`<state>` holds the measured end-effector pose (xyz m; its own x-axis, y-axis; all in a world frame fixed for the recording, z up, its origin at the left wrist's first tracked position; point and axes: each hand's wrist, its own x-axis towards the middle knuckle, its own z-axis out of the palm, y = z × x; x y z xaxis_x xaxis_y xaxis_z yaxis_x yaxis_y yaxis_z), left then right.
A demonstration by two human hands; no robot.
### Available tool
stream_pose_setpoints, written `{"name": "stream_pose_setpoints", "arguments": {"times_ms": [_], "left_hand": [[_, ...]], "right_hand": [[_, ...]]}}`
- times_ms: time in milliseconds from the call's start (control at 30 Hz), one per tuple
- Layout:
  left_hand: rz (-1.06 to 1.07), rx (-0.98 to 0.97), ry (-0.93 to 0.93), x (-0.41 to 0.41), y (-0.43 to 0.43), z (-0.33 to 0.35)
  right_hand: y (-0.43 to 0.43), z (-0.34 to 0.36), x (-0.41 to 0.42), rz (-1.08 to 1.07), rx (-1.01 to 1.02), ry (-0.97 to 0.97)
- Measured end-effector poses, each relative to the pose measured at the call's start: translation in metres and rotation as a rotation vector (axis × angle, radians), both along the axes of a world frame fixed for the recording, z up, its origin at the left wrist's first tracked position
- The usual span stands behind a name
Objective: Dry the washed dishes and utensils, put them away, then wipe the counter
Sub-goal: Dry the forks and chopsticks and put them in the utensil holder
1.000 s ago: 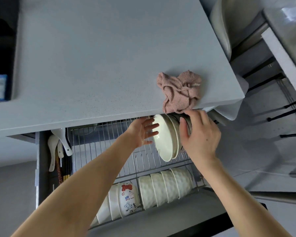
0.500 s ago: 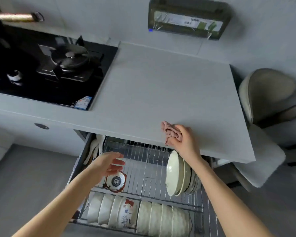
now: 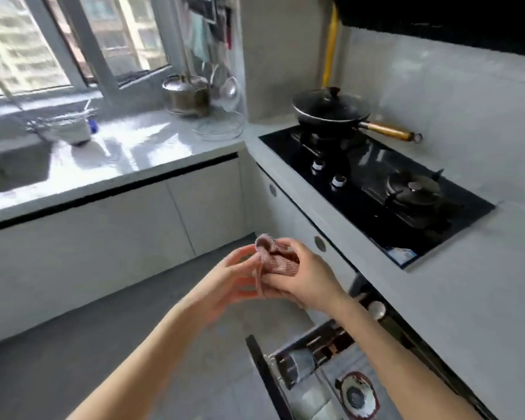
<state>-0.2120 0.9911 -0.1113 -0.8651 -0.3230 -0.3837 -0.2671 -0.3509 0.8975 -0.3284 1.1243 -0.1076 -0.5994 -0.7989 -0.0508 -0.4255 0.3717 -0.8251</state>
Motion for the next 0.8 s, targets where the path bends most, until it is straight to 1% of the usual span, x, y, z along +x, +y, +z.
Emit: {"name": "stream_pose_setpoints", "arguments": {"times_ms": [67,167,267,333,433,567,667,733,800], "left_hand": [[0.098,0.047,0.056,0.033,-0.046,0.007],[0.247,0.002,0.076,0.082,-0.117,0.015],[0.417,-0.080,0.023,0.124,-0.189,0.022],[0.520,-0.096,-0.030,0.149,-0.237,0.027],[0.599,-0.117,-0.056,0.184,-0.304,0.037],[0.607,-0.116,-0.014,0.213,-0.375,0.052],[0.603,-0.129,-0.010,0.219,-0.420,0.055],[0.590,-0.129,-0.012,0.218,-0.452,0.054],[0.557,-0.124,-0.016,0.215,-0.483,0.053]], "right_hand": [[-0.056,0.007,0.017,0.139,0.007,-0.025],[-0.143,0.013,0.051,0.312,0.016,-0.043],[-0.226,0.020,0.091,0.441,0.009,-0.060],[-0.278,0.025,0.117,0.490,0.000,-0.059],[-0.343,0.034,0.143,0.518,-0.005,-0.088],[-0.411,0.045,0.164,0.511,-0.009,-0.333],[-0.457,0.046,0.167,0.508,-0.041,-0.376],[-0.490,0.044,0.161,0.480,-0.074,-0.425],[-0.522,0.040,0.151,0.438,-0.105,-0.428]]}}
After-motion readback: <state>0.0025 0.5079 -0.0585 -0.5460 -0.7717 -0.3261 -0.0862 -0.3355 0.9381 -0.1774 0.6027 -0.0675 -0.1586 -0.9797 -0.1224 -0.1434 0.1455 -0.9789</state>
